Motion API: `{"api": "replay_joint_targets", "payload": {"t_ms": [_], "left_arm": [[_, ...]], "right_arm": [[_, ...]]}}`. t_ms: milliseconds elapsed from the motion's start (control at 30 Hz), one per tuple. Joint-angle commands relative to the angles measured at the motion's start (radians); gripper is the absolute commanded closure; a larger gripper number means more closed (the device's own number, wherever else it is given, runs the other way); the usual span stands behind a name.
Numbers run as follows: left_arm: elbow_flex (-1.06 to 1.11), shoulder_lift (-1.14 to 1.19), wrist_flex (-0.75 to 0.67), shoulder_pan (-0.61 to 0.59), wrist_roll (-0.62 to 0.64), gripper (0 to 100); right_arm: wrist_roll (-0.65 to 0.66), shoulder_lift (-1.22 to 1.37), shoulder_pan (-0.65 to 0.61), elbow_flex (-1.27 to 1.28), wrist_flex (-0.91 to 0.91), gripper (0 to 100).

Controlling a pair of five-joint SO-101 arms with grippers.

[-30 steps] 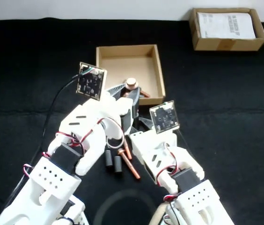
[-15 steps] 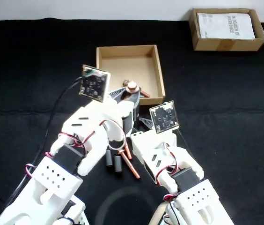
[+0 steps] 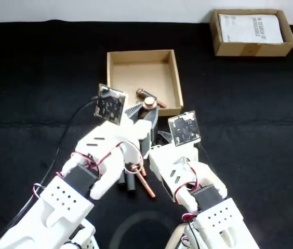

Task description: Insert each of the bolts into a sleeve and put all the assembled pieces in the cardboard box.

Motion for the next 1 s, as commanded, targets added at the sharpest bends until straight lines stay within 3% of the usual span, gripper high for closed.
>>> {"api": "replay_joint_targets", "payload": {"t_ms": [0, 167, 433, 633, 800, 967], "left_arm": [[0.018, 0.005, 0.000, 0.025, -0.002, 96], [0.019, 0.005, 0.006, 0.010, 0.003, 81], [0.005, -0.004, 0.121, -0.058, -0.003, 77], [-0.120, -0.004, 0.388, -0.159, -0.041, 66], [-0.232, -0.005, 0.546, -0.185, -0.083, 66], [-0.334, -0.008, 0.706, -0.137, -0.081, 69]], "right_arm": [[0.000, -0.030, -0.019, -0.019, -0.005, 99.1], [0.000, -0.030, -0.019, -0.019, -0.002, 99.1], [0.000, -0.030, -0.016, -0.019, -0.001, 99.1], [0.000, -0.030, -0.012, -0.021, -0.002, 99.1], [0.017, -0.028, -0.004, -0.033, -0.007, 99.1], [0.066, 0.001, 0.091, -0.068, -0.087, 99.1]]}}
